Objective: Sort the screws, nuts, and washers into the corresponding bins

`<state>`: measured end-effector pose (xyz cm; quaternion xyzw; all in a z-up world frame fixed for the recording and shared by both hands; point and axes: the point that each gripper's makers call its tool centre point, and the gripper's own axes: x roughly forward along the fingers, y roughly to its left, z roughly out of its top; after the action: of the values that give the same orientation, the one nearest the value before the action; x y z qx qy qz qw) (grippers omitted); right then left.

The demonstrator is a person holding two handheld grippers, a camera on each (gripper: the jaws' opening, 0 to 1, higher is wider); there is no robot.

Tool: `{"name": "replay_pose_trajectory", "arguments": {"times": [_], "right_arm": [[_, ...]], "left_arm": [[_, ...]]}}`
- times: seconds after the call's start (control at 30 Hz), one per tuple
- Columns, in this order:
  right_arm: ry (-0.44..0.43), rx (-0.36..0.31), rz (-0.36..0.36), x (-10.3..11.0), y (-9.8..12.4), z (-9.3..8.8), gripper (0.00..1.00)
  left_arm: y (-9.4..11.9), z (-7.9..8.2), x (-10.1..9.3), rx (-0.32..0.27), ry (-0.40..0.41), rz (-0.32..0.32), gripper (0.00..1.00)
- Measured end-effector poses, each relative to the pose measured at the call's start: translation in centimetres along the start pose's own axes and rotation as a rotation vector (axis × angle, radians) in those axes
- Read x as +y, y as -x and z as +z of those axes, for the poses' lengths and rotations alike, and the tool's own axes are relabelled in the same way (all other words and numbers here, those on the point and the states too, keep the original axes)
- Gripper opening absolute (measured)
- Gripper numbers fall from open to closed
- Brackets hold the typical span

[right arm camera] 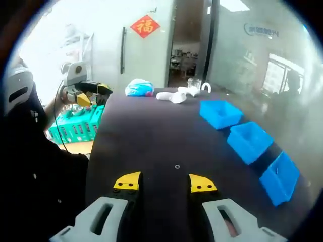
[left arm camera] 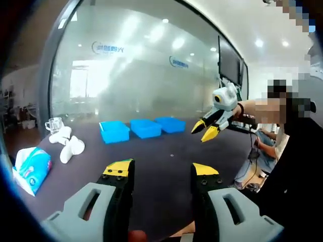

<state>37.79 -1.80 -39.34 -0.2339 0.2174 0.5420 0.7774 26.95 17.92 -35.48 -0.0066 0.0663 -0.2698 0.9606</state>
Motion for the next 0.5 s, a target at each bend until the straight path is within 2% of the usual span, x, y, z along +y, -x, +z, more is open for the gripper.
{"name": "replay_pose_trajectory", "arguments": {"times": [0.33,0.5], "right_arm": [[0.029,0.071,0.036,-0.9,-2.5,0.4,0.27],[0.050,0.136,0.077,-1.1,-4.1,0.0,0.26]], "left_arm": [[0.3,-0.2,0.6,0.003,0.006,0.017,0.44],[0.4,-0.4,0.9,0.005,0.013,0.027,0.44]]}}
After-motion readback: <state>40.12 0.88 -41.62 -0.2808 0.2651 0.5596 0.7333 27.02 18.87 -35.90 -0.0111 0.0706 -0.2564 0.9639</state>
